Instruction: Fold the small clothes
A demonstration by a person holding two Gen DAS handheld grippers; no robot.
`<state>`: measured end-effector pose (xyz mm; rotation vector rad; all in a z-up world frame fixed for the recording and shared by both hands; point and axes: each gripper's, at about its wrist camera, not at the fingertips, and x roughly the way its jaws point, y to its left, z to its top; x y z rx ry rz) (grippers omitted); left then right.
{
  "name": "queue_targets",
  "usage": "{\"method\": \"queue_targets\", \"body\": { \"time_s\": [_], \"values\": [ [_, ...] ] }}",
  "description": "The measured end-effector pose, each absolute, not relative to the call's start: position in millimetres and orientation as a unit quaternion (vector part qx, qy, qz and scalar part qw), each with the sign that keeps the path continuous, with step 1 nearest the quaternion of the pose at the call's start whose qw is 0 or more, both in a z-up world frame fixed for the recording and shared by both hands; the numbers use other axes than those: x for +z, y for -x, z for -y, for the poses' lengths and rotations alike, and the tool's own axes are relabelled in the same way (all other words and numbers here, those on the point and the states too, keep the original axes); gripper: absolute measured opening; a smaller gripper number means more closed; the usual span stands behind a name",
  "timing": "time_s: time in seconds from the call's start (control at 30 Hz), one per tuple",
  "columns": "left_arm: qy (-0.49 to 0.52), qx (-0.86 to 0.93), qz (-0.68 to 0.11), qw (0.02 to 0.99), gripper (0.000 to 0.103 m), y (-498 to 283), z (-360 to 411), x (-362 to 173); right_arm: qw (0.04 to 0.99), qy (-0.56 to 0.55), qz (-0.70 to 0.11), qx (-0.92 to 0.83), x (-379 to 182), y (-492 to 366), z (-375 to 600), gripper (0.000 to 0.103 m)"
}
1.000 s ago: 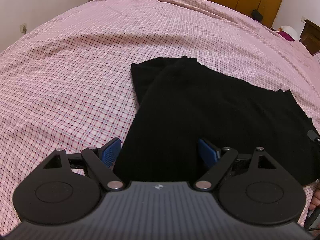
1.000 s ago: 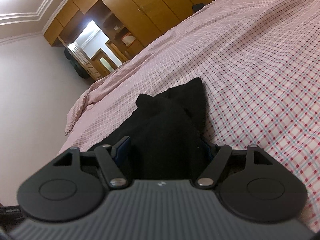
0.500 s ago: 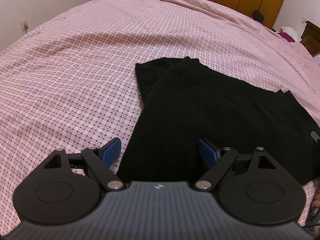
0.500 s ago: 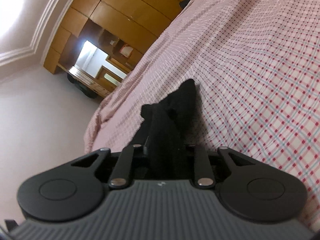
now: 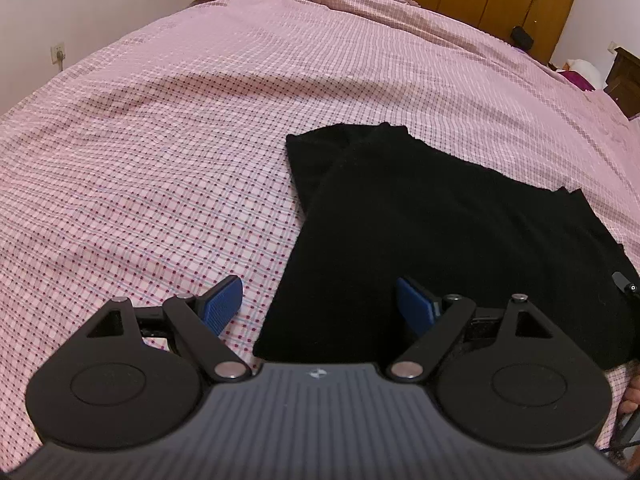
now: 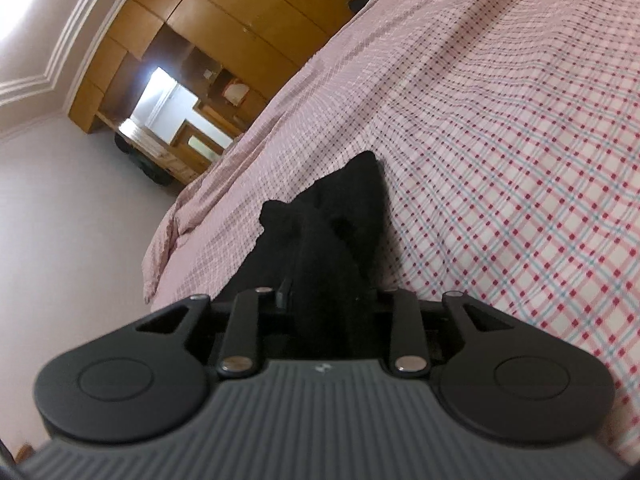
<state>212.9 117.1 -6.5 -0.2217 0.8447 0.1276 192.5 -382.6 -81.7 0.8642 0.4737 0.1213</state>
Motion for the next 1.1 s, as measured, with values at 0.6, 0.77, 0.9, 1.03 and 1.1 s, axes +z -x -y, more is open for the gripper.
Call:
{"method": "queue_targets", "body": {
  "time_s": [0.6,0.77,0.9,1.03,1.1],
  "values": [
    [0.109,0.075,-0.395,0.909,0.087,-191,-143,2,0.917,-0.335,-0.177,0.125,9,-194,320,0.022],
    [0.119,0.084,-0.386,0.911,0.087,-184,-157,5,0.929,-0.293,-0.168,0.15,36,-201,281,0.022],
    [0.124,0.092,-0.379,0.912,0.087,-179,-167,7,0.936,-0.261,-0.163,0.169,53,-210,246,0.022],
    [0.124,0.094,-0.373,0.914,0.087,-173,-177,8,0.935,-0.245,-0.166,0.197,64,-219,209,0.021],
    [0.124,0.097,-0.37,0.916,0.087,-170,-182,8,0.937,-0.228,-0.166,0.208,67,-221,190,0.021]
  ]
}}
